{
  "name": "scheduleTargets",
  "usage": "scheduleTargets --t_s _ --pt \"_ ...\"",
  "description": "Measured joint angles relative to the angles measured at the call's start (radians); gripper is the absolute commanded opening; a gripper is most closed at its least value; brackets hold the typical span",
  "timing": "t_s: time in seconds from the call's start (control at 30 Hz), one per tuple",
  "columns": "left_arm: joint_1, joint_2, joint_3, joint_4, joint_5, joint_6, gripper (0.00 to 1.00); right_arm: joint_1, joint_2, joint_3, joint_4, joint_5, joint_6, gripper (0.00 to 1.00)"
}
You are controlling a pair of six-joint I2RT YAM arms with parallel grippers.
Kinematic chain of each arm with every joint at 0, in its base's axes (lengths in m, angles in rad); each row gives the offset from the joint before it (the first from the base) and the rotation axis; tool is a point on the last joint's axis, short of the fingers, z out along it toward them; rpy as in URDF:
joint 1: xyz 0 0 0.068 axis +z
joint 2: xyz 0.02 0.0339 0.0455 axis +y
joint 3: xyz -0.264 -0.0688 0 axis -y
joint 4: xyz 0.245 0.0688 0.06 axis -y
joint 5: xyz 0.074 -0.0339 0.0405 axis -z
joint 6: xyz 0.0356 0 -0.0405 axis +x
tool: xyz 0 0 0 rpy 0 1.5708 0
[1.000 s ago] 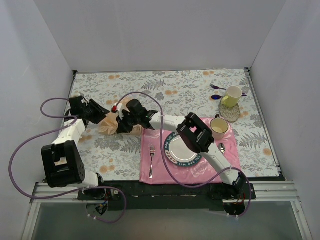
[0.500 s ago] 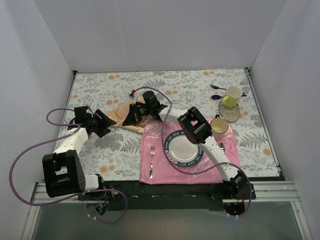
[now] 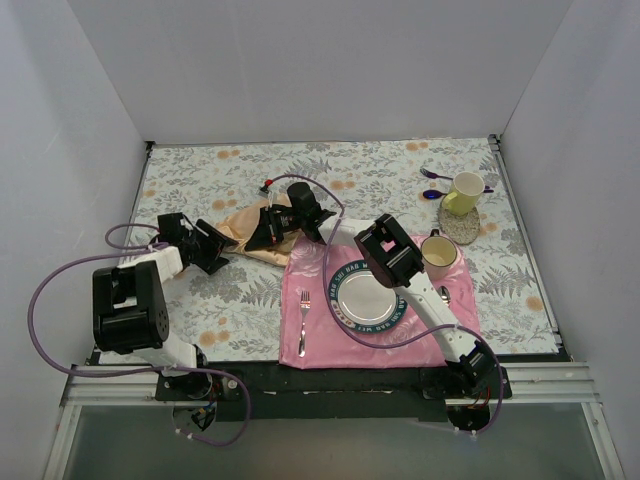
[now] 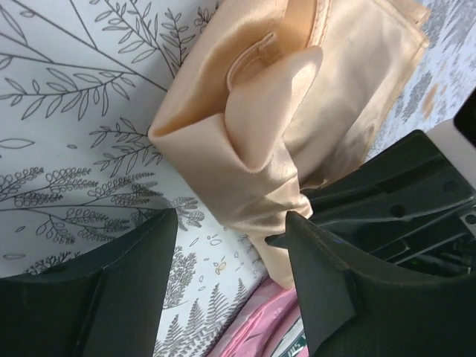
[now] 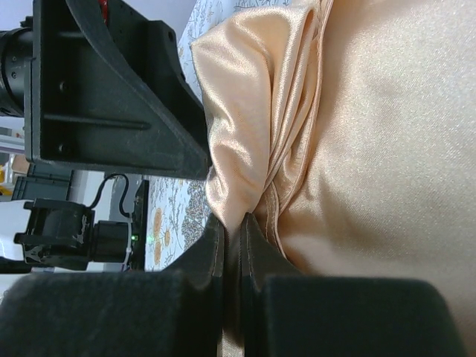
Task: Fold the napkin, place the utensils inside, and roll it up
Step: Roll the napkin with the utensil
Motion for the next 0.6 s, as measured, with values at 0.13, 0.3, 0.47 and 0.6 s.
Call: scheduleTargets --t_s 0.13,0.3,0.47,0.6 --pt "0.000 0.021 -0.021 0.093 -0.010 -0.035 0.52 0.000 0.001 0.000 0.003 -0.003 0.005 0.01" --pt "0.000 0.078 -0.024 0.197 0.011 -0.079 0.35 -0.001 0.003 0.000 0.008 -0.002 0.017 0.01" --pt "-0.006 0.097 -0.027 0.225 0.011 -0.076 0.14 0.000 0.003 0.003 -0.008 -0.003 -0.006 0.01" --pt "-0.006 0.097 -0.027 0.213 0.005 -0.058 0.03 0.002 0.002 0.044 -0.119 0.002 -0.103 0.09"
